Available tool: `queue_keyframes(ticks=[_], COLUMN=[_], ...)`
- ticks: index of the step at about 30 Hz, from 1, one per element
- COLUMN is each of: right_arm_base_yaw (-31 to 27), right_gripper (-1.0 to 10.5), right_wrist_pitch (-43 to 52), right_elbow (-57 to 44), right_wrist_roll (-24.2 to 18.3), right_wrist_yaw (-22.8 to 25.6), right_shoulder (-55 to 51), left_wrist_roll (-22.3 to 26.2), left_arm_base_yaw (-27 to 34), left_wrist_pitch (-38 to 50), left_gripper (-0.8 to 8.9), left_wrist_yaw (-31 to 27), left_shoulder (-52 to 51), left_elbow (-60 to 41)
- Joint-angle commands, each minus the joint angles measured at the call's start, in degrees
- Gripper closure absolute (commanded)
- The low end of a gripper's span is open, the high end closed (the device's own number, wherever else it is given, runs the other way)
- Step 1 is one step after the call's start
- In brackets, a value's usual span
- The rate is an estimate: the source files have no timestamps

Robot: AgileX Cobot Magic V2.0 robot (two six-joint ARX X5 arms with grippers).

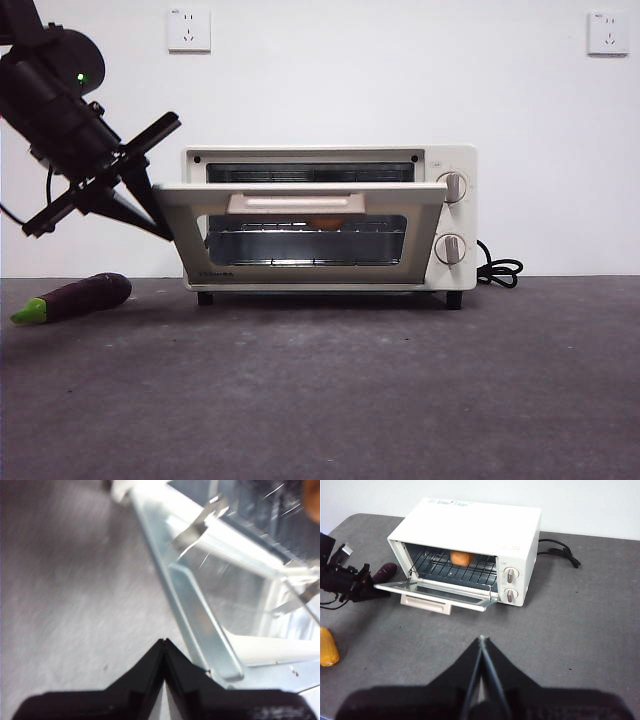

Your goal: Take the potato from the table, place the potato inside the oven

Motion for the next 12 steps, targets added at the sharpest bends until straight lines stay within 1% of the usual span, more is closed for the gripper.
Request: queue_keyframes(ticks=[1, 8, 12], right_arm_base_yaw=[0.0, 0.0, 0.0], right_gripper=[9.5, 9.5, 9.5], right_wrist_pitch=[-1.2, -1.2, -1.2], right_elbow=[-0.2, -0.2, -0.2], right_wrist_roll=[0.6, 0.7, 0.9], right_wrist_yaw=[0.1, 0.9, 0.9], right_shoulder=[-0.1, -0.1, -0.1], left_wrist_roll=[0.3, 0.3, 0.3], left_arm_base_yaw=[-0.9, -0.8, -0.8], left_wrist_pitch=[1.0, 1.3, 1.6], left_gripper=[8.20, 8.20, 8.20], left_wrist_yaw=[2.5, 2.0, 0.2], left_shoulder=[0.2, 0.2, 0.2], left_elbow=[1.7, 5.3, 7.4])
